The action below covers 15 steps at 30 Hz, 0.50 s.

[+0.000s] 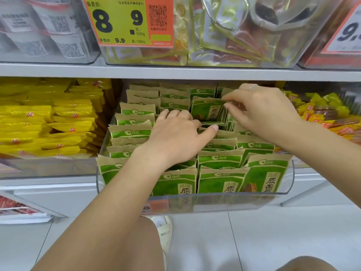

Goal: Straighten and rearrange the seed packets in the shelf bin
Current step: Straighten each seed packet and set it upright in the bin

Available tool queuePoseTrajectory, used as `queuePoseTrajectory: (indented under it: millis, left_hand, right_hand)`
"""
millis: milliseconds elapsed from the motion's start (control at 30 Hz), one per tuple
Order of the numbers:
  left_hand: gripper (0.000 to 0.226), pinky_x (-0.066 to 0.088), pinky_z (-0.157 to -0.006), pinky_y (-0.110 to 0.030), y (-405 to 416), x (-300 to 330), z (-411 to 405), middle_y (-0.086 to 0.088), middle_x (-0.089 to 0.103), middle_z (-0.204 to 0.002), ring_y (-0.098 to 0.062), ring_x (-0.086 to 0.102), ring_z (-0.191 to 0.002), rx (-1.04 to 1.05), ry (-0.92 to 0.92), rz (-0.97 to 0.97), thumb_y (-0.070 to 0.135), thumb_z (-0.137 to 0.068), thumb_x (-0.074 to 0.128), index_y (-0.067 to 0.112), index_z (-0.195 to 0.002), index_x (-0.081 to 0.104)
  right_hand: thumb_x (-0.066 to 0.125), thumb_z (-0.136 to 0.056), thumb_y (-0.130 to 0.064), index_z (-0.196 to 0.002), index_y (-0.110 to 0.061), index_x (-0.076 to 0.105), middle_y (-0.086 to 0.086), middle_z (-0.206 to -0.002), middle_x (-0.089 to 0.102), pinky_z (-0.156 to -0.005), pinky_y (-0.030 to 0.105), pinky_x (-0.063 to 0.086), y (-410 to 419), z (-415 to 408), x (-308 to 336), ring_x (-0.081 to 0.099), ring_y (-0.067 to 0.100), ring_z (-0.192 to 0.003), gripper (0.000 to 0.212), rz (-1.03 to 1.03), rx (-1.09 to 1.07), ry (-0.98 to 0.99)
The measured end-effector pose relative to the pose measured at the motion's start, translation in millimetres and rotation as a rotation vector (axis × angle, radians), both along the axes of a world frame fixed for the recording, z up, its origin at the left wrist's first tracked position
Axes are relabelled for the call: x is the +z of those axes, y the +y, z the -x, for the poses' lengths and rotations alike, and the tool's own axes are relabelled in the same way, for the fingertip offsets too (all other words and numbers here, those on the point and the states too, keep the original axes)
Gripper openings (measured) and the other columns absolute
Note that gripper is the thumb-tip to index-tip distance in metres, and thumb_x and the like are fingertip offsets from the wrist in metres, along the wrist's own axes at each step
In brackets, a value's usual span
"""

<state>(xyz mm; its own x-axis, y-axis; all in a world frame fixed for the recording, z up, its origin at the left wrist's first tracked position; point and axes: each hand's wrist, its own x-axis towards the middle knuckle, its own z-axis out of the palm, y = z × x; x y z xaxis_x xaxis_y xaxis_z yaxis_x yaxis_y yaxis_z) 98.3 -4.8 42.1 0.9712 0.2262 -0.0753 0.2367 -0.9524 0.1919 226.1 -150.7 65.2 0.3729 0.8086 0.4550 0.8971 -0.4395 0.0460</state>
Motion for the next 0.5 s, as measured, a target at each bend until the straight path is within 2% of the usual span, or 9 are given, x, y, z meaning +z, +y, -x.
queuePoseTrajectory:
  millis: [67,133,200,333,500]
  left_hand:
    - [0.067,0.012,-0.119,-0.044,-0.2,0.8,0.3,-0.001,0.044,-0.148,-0.022,0.032,-0.139,0.003,-0.001,0.0,0.065,-0.098,0.011,0.033,-0.14,0.052]
    - [0.066,0.012,-0.119,-0.044,-0.6,1.4,0.6,-0.001,0.044,-0.148,-0.022,0.032,-0.14,0.004,-0.002,0.001,0.064,-0.098,0.012,0.032,-0.14,0.053]
    - [0.066,0.012,-0.119,-0.043,-1.4,1.8,1.1,-0.001,0.044,-0.148,-0.022,0.032,-0.14,0.005,0.001,0.0,0.063,-0.099,0.012,0.032,-0.14,0.053]
    - [0.065,0.013,-0.119,-0.043,-1.6,1.6,1.4,-0.002,0.044,-0.148,-0.022,0.032,-0.139,0.003,0.004,-0.003,0.062,-0.099,0.012,0.031,-0.139,0.053]
    - [0.066,0.012,-0.12,-0.043,-1.7,1.6,0.8,-0.002,0.043,-0.149,-0.023,0.031,-0.141,0.006,0.009,-0.01,0.062,-0.099,0.012,0.031,-0.14,0.052]
  right_hand:
    - [0.056,-0.093,-0.021,-0.119,-0.014,0.067,0.008,-0.112,0.065,-0.068,0.04,0.052,-0.2,4.5,-1.7,0.064,0.033,-0.096,0.029,0.069,0.047,0.014]
    - [0.053,-0.095,-0.022,-0.13,-0.015,0.061,0.011,-0.136,0.054,-0.083,0.044,0.051,3.7,5.5,-4.8,0.052,0.031,-0.122,0.036,0.179,0.069,0.028]
    - [0.043,-0.099,-0.027,-0.14,-0.016,0.049,0.008,-0.151,0.039,-0.1,0.044,0.045,8.6,3.0,-7.2,0.039,0.028,-0.136,0.043,0.282,0.042,0.072]
    - [0.029,-0.103,-0.035,-0.148,-0.017,0.034,-0.001,-0.159,0.023,-0.109,0.044,0.037,18.6,-6.8,-8.9,0.029,0.023,-0.143,0.049,0.432,-0.038,0.213]
    - [0.027,-0.102,-0.038,-0.144,-0.011,0.038,0.011,-0.154,0.034,-0.106,0.048,0.037,35.5,-19.7,-12.3,0.038,0.032,-0.136,0.051,0.503,-0.093,0.237]
